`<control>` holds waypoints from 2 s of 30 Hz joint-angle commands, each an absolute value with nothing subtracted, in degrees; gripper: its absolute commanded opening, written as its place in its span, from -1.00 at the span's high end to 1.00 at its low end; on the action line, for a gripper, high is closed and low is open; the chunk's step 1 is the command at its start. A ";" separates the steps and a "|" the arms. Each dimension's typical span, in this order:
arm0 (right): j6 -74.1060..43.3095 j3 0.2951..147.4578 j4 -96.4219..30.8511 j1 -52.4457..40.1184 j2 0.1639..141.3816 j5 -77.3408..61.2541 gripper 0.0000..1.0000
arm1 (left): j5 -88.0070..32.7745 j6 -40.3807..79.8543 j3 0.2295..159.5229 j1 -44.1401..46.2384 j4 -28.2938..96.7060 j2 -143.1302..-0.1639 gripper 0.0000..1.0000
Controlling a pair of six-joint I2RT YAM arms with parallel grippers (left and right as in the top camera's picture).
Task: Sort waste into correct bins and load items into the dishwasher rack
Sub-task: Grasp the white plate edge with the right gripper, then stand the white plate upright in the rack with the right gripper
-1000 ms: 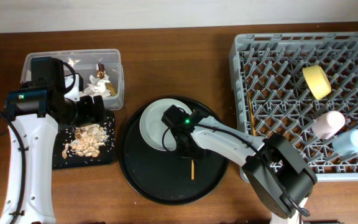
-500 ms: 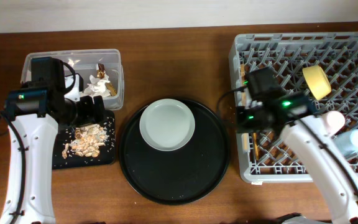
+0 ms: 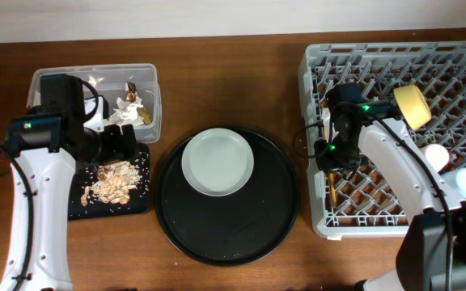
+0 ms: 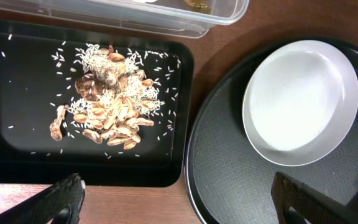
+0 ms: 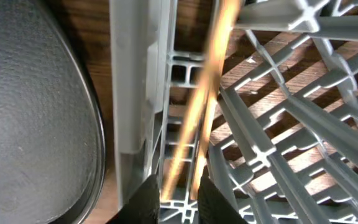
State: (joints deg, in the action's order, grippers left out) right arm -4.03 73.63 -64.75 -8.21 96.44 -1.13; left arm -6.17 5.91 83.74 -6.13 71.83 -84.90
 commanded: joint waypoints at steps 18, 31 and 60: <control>-18.15 84.42 -51.48 -26.65 113.73 -14.59 0.03 | -6.61 6.44 84.16 -6.28 72.10 -84.27 -0.91; -20.12 84.64 -52.77 -25.08 118.80 -14.11 0.92 | -6.61 6.44 84.16 -6.28 72.12 -84.27 -0.91; -4.93 88.53 -45.71 -2.22 101.95 44.47 0.17 | -6.61 6.44 84.16 -6.28 71.42 -84.27 -0.91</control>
